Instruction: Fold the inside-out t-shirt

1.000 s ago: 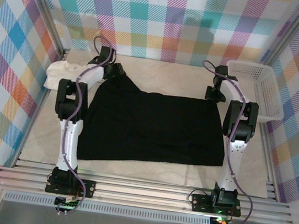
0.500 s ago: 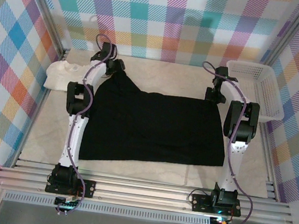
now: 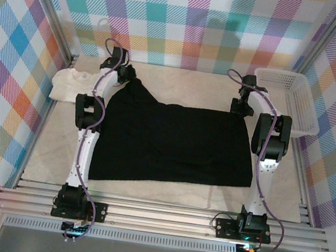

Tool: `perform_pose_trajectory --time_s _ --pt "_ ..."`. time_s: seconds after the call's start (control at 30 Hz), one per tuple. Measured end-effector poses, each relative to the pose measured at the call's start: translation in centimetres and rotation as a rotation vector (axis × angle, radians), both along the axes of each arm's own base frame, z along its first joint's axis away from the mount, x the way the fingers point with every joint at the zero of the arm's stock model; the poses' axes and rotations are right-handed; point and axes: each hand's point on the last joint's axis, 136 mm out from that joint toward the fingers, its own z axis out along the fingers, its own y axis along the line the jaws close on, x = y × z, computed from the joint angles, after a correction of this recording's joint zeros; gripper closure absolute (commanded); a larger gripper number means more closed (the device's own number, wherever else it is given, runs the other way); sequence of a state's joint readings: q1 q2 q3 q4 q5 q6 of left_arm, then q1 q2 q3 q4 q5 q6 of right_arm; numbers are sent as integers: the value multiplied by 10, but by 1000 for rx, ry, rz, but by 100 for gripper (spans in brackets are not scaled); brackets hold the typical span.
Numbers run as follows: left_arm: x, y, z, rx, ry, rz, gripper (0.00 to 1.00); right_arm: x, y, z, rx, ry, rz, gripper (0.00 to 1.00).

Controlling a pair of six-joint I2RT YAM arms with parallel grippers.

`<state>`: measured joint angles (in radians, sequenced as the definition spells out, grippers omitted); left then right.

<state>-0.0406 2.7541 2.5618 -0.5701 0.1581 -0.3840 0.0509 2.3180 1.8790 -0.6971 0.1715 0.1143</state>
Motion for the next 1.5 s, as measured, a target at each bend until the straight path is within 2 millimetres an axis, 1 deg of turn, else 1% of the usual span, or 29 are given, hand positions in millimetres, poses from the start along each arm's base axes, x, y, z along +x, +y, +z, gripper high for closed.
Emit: perform_pose_trajectory --time_s 0.03,0.13,0.3,0.37,0.4,0.47,0.53,0.6,0.63,0.67,0.7,0.73,0.8,0.83,0.9,0.93,1.03,1.13,1.2,1.3,1.4,1.5 --pt "0 0 0 -2 0 -1 89 0 0 0 0 0 0 94" --pt "1 -1 3 -5 -6 -6 99 0 0 0 0 0 0 94" --pt "0 -2 7 -10 -6 -8 100 0 0 6 -4 -14 6 96" --pt "-4 -3 10 -12 6 -14 100 -1 -1 14 -7 -34 16 97" --pt "-10 -3 14 -12 18 -18 100 -3 -1 19 -8 -47 20 97" --pt "-29 -3 25 -12 50 -21 100 -8 0 31 -6 -76 26 97" --pt "-54 -2 44 -11 63 -21 100 -13 0 43 -3 -112 35 98" --pt "-84 0 75 -9 55 -18 100 -19 2 56 1 -151 51 98" --pt "-94 1 90 -10 38 -18 100 -22 2 61 1 -166 56 98" --pt "-107 2 111 -10 9 -15 100 -25 2 65 0 -184 65 98" --pt "-120 3 130 -9 -23 -11 100 -28 2 68 -2 -197 74 98" --pt "-130 3 145 -13 -49 -6 100 -32 2 70 -5 -207 77 98" --pt "-160 6 171 -19 -93 10 100 -42 1 72 -7 -220 82 98" --pt "-173 8 178 -17 -105 17 100 -47 0 71 -8 -221 81 98" --pt "-200 12 187 -6 -109 36 100 -59 -2 71 -13 -223 76 98" --pt "-211 15 187 2 -107 44 100 -65 -4 71 -18 -222 72 98" --pt "-248 25 178 29 -60 74 100 -83 -8 71 -28 -215 56 98" --pt "-281 30 164 38 -8 85 100 -97 -10 70 -24 -210 32 98" --pt "-301 32 152 41 30 86 100 -110 -11 67 -16 -197 10 98" --pt "-320 32 137 46 79 86 100 -130 -12 60 -5 -172 -16 98" --pt "-330 31 122 46 126 78 100 -145 -12 53 4 -141 -39 97" --pt "-340 30 111 44 156 71 100 -156 -13 49 10 -120 -54 97"
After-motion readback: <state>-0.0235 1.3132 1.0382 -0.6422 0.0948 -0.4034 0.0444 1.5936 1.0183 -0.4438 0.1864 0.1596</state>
